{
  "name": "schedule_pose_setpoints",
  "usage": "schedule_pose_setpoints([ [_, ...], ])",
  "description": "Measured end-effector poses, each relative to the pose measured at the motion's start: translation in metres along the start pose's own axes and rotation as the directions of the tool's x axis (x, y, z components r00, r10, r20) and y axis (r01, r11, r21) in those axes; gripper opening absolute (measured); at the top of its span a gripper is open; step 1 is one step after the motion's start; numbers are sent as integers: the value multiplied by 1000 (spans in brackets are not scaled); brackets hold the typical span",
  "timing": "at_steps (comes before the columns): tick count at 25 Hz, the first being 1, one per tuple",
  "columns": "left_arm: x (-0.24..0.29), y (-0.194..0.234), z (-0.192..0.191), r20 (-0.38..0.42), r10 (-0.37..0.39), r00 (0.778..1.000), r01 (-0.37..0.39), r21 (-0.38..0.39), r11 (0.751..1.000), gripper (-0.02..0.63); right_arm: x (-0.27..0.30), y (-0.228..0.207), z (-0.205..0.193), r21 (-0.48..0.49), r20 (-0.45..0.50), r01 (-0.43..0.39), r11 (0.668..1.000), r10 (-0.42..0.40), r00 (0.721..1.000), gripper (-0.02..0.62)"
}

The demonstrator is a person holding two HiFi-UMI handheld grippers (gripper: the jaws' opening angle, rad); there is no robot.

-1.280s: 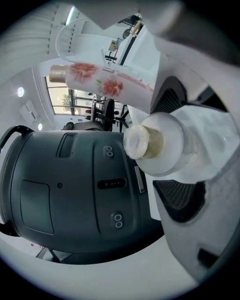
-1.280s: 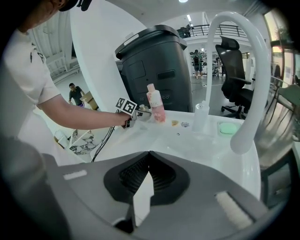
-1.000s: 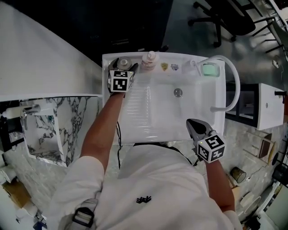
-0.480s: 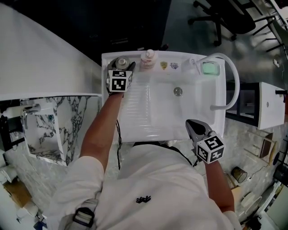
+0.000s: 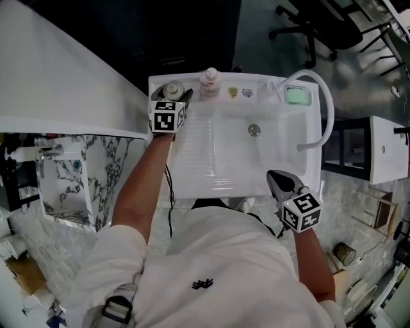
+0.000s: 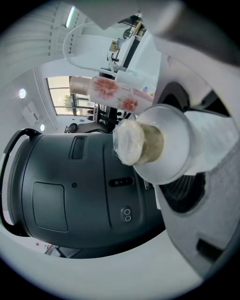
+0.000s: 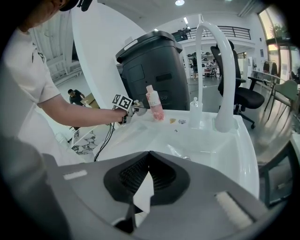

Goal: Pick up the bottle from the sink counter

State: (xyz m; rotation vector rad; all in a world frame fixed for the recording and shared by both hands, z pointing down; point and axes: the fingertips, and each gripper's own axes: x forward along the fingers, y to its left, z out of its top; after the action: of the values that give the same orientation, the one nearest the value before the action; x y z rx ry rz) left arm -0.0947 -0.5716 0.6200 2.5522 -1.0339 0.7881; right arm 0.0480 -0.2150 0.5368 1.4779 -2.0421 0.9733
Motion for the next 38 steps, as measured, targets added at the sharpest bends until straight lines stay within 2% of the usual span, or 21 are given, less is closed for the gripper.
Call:
schedule_pose_setpoints([
  [15,-88,-34,20,26,21,999,-22,7,1000,339,-31,1,-20,-68,37,-95,993,98,994,12],
  [25,-162,-105,24,38,-27,999,26,30,999,341,-59,4,-39,-142,56,-177,974,186,981,12],
  [38,-247,-212,9,29,-70,997,68,50,996,339,-102,1,-84,-218,60,-247,944,265,962,12],
])
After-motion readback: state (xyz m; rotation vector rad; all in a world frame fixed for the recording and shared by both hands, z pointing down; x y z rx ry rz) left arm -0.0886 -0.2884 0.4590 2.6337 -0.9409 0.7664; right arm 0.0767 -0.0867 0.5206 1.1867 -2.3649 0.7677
